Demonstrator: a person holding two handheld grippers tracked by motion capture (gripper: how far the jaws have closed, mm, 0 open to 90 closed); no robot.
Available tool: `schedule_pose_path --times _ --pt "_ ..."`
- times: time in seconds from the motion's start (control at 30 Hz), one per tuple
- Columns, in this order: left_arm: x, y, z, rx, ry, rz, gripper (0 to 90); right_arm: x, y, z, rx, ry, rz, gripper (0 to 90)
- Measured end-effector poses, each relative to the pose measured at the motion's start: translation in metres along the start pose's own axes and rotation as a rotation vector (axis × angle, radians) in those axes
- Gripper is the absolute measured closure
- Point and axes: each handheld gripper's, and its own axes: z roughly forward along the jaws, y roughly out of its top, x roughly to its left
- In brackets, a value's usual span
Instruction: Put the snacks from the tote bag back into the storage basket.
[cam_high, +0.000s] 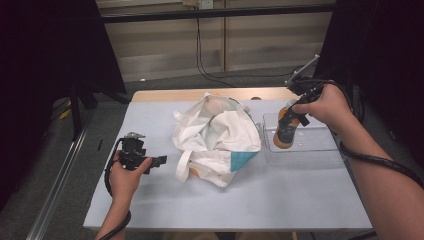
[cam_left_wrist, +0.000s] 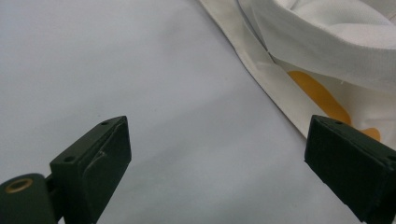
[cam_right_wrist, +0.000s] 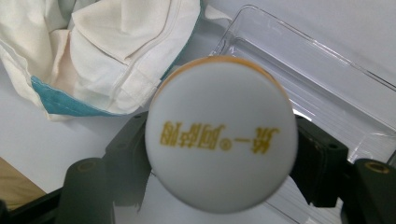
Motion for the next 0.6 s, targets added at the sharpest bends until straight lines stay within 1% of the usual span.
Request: schedule_pose_path --times 0.2,0.23,0.27,0.3,0.37,0.6 --pt "-0.0001 0.0000 0.0000 -0.001 0.000 -0.003 7.2 0.0010 -0.0017 0.0026 0.001 0.003 0.005 30.4" --pt "-0.0001 0.0000 0.0000 -0.002 0.001 -0.004 7.2 0.0014 -0.0019 0.0034 0.001 0.004 -0.002 30.4" --pt "0.0010 0.0002 -0.0008 0.004 0.003 0.005 7.2 0.0014 -0.0020 0.0036 0.000 0.003 -0.004 30.4" --pt "0.0010 0.0001 -0.0007 0.004 0.002 0.002 7.2 0.0017 -0.0021 0.0037 0.000 0.001 -0.006 30.4" --pt "0.0010 -0.0003 -0.0005 0.002 0.001 -0.002 7.2 0.0026 -0.0023 0.0041 0.001 0.004 0.001 30.4" --pt "0.0010 -0.0001 -0.0006 0.001 -0.001 0.000 7.2 0.0048 -0.0038 0.0077 0.009 0.006 0.000 30.4"
